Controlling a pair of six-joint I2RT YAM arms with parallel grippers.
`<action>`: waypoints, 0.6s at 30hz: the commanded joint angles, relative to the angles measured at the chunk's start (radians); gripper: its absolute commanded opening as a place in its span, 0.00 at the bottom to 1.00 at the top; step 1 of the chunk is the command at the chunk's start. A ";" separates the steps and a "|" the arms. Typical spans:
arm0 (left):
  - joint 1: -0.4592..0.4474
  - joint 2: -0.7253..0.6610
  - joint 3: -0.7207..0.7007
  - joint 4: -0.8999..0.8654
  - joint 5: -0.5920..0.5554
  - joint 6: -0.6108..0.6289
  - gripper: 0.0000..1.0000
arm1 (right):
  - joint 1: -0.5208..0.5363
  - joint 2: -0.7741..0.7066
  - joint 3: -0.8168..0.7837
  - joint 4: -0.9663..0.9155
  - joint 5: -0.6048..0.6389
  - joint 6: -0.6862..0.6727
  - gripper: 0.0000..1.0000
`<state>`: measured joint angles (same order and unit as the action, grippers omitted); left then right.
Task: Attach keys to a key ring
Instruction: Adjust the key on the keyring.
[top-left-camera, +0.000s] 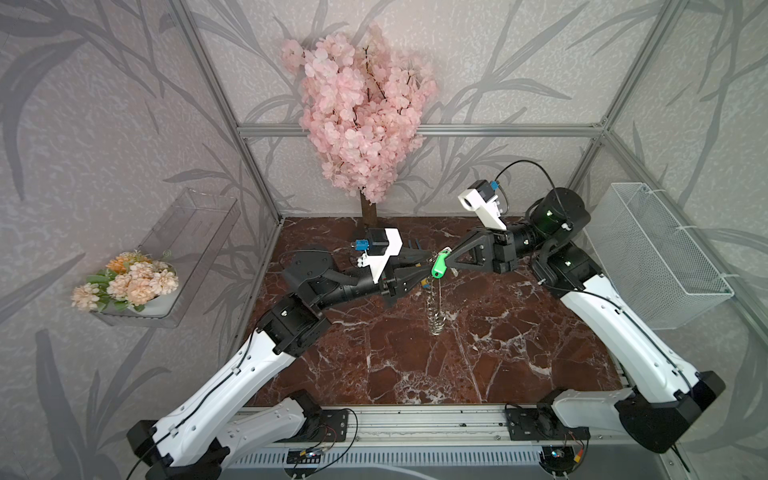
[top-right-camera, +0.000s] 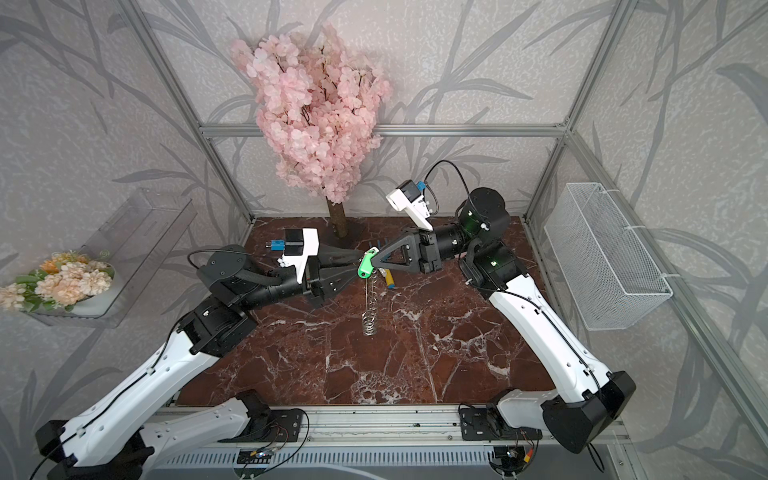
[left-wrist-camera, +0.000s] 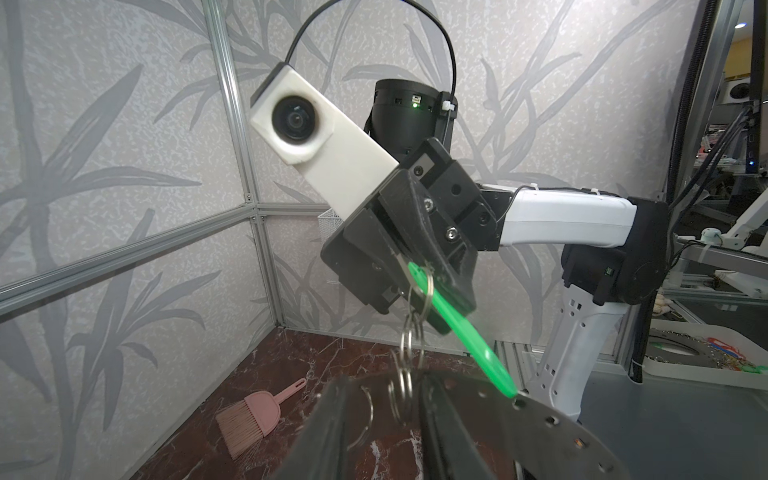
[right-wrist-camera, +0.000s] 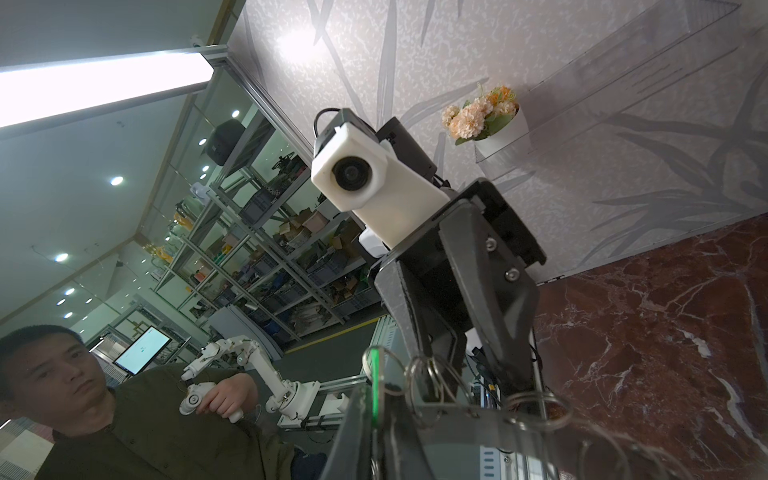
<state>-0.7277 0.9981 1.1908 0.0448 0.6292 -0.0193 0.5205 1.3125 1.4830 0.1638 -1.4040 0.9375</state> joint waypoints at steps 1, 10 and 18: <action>-0.007 0.000 0.030 0.046 0.000 -0.005 0.29 | 0.006 -0.029 -0.001 0.053 0.001 0.003 0.00; -0.012 -0.015 0.022 0.043 -0.054 0.011 0.00 | 0.006 -0.031 -0.011 0.048 -0.006 0.000 0.00; -0.012 -0.040 0.052 -0.042 -0.109 0.064 0.00 | -0.022 -0.041 -0.043 0.048 -0.005 -0.004 0.00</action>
<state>-0.7387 0.9798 1.1931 0.0139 0.5545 0.0120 0.5129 1.3064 1.4498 0.1730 -1.4040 0.9386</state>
